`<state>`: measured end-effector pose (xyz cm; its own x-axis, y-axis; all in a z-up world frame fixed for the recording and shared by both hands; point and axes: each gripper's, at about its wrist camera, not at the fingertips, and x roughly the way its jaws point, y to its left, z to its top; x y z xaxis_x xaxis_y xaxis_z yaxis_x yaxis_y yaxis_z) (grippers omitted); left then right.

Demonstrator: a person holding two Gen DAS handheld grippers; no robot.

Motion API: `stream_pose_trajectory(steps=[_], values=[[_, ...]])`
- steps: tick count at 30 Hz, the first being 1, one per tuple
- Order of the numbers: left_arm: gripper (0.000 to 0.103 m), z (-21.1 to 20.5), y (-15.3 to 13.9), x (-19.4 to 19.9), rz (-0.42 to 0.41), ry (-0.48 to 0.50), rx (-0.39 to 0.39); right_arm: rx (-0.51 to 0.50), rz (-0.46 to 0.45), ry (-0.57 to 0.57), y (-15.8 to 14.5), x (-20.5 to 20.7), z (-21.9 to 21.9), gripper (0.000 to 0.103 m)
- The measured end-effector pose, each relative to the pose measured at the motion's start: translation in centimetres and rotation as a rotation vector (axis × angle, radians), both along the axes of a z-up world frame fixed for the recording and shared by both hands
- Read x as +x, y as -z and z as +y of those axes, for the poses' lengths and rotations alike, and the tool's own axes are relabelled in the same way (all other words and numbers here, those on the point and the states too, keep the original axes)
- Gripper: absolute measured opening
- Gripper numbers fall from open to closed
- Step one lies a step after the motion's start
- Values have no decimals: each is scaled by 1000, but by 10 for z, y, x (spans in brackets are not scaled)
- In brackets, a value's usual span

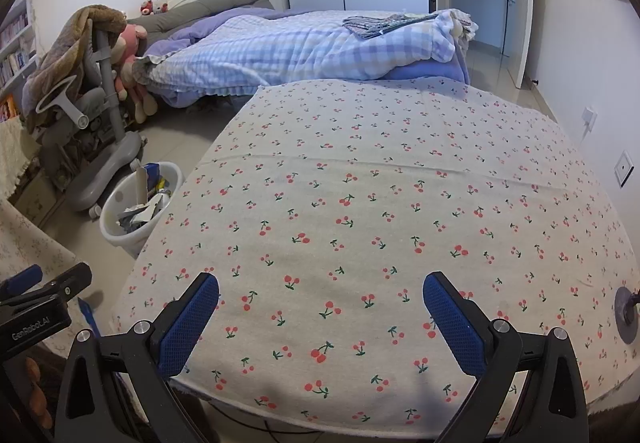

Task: Collect trash

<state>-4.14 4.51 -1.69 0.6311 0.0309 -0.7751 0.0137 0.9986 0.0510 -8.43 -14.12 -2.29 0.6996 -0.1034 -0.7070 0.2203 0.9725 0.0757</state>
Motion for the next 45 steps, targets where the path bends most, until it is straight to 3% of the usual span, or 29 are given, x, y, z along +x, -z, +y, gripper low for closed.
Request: stream_pose_trajectory(steps=[45], values=[[102, -2, 3, 3, -2, -17, 12, 34, 6, -22, -1, 2, 2, 103]])
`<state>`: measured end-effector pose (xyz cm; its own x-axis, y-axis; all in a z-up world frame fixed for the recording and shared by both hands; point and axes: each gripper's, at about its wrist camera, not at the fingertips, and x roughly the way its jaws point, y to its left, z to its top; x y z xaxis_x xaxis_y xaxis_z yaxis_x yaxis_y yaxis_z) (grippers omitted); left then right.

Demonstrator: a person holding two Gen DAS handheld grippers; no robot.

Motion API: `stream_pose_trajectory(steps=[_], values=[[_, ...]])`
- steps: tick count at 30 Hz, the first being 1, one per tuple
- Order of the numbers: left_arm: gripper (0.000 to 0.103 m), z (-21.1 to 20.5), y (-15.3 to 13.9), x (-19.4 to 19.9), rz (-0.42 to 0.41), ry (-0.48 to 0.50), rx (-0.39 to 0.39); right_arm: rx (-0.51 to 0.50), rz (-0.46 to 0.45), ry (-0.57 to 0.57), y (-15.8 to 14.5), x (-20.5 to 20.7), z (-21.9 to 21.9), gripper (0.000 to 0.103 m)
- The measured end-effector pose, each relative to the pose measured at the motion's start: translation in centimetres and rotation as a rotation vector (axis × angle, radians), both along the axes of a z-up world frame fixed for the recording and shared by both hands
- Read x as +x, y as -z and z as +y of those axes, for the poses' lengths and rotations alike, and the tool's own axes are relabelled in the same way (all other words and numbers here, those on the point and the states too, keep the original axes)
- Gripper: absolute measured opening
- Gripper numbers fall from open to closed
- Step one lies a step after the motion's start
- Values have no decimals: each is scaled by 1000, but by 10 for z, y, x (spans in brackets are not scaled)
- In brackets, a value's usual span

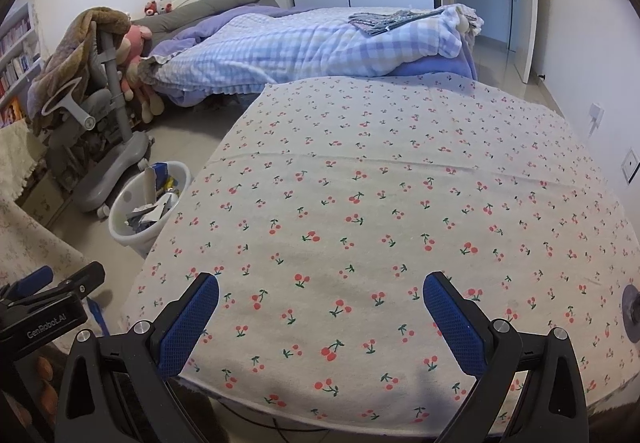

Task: Collect trash

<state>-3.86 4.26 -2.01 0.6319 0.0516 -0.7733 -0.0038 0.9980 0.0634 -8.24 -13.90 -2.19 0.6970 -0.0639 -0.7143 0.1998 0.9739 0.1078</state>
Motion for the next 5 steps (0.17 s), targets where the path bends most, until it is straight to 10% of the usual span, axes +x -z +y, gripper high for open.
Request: stream_pose_trajectory(steps=[5], values=[[102, 3, -1, 0, 8, -1, -30, -2, 7, -6, 2, 2, 3, 103]])
